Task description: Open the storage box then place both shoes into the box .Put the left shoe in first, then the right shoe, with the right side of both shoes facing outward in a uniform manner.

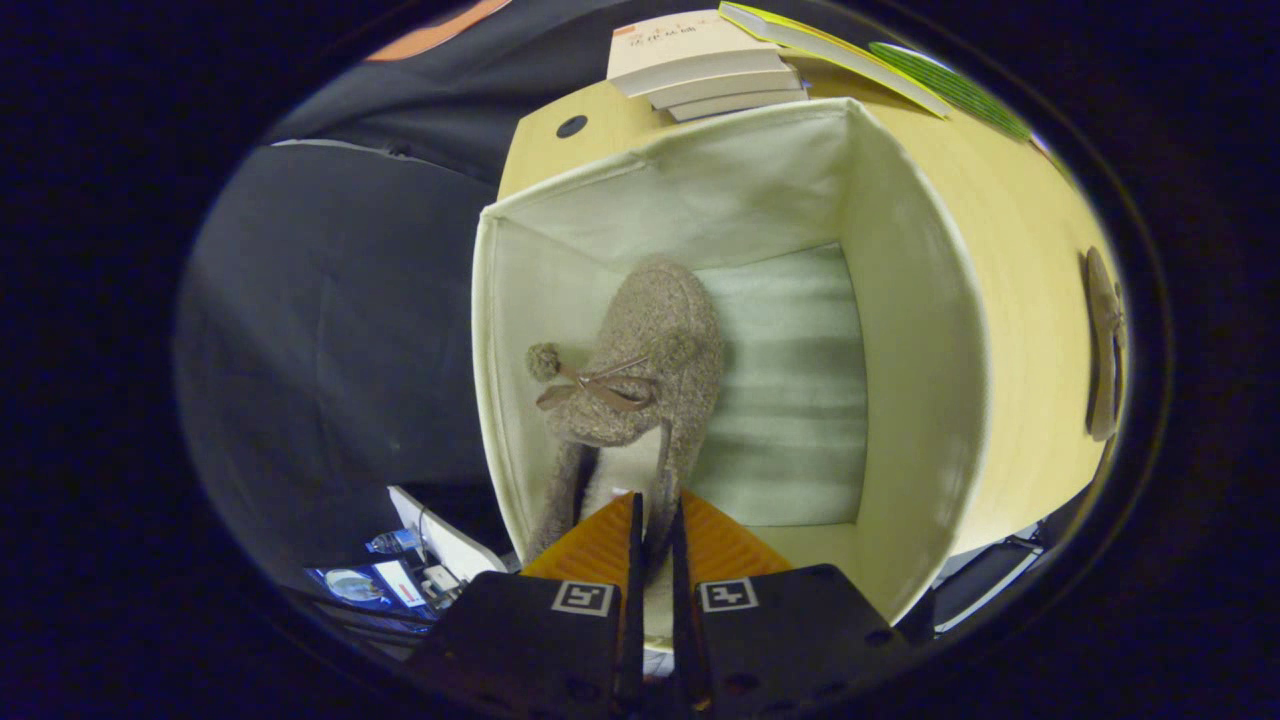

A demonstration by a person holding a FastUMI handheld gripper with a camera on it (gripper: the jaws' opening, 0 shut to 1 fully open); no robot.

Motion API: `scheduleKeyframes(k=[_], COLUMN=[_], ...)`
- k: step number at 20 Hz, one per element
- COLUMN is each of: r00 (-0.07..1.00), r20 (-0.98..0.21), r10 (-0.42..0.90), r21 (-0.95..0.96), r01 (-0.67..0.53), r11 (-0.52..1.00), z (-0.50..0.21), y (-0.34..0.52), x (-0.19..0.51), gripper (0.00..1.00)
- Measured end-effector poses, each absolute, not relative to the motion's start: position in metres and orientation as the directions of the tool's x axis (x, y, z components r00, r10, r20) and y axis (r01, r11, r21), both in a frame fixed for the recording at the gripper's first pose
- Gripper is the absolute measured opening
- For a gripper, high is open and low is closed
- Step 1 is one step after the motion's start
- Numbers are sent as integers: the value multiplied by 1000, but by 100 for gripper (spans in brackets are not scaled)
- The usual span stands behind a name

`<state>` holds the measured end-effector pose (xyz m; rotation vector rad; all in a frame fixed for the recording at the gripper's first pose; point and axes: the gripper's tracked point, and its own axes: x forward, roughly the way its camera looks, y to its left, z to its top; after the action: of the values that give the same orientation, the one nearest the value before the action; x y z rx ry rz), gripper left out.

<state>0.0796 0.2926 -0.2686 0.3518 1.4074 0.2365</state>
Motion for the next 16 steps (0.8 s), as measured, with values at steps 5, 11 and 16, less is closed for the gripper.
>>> scheduleKeyframes(k=[5, 11, 16], r00=[176, 268, 327], r20=[-893, -877, -860], r10=[414, 398, 391], r21=[425, 399, 379], r01=[24, -55, -101], r11=[905, 915, 920], z=[-249, -208, -168], y=[302, 283, 252], x=[78, 72, 57], gripper=[64, 88, 92])
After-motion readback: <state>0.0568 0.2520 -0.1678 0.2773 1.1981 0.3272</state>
